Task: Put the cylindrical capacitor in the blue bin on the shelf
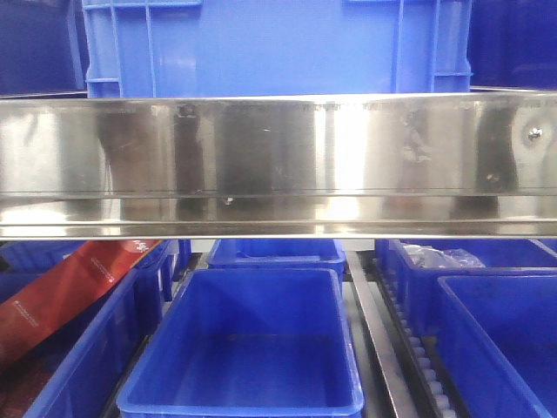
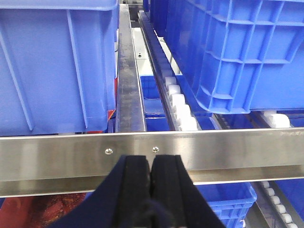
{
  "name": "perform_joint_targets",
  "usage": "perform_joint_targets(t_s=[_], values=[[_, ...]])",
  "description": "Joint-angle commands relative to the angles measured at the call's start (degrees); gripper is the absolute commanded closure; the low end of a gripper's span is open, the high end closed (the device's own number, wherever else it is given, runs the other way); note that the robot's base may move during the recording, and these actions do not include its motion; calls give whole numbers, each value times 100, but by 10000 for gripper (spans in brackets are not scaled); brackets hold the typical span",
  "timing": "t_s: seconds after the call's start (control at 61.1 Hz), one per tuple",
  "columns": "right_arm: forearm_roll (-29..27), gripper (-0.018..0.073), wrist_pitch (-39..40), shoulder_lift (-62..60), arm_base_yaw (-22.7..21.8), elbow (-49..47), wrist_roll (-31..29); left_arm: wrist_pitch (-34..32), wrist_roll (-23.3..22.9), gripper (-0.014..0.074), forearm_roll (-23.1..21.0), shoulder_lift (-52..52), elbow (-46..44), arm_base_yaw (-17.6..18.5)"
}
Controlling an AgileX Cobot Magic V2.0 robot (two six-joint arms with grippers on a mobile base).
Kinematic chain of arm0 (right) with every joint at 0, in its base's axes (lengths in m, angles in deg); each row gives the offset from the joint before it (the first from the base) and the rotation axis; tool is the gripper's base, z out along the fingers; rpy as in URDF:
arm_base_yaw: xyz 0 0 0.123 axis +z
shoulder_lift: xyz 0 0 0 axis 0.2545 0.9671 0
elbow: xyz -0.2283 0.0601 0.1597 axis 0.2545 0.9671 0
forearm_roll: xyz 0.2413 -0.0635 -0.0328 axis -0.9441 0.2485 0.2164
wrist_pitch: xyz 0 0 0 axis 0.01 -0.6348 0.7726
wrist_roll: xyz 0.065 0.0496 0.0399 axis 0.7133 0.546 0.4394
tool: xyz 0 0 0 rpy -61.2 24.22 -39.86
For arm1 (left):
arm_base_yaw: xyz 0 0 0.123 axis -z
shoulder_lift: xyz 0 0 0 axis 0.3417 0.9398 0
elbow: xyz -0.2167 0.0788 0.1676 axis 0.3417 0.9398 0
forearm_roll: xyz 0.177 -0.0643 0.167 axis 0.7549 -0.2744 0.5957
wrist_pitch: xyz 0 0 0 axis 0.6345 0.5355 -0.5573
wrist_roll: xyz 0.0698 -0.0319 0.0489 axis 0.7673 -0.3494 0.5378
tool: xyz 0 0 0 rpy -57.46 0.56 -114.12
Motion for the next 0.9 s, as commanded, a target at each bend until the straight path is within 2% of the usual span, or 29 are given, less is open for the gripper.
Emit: perform_joint_targets(t_s=[0.0, 0.18, 0.393, 0.884], values=[[62, 713, 550, -569, 0, 750, -15, -118, -22, 707, -61, -27, 8, -29], [62, 713, 999, -1648, 0, 2075, -15, -118, -22, 707, -43, -27, 8, -29], [62, 713, 1332, -2397, 0, 2981, -15, -118, -22, 707, -30, -27, 8, -29], [62, 713, 1281, -2477, 0, 3115, -15, -118, -22, 707, -30, -27, 8, -29]])
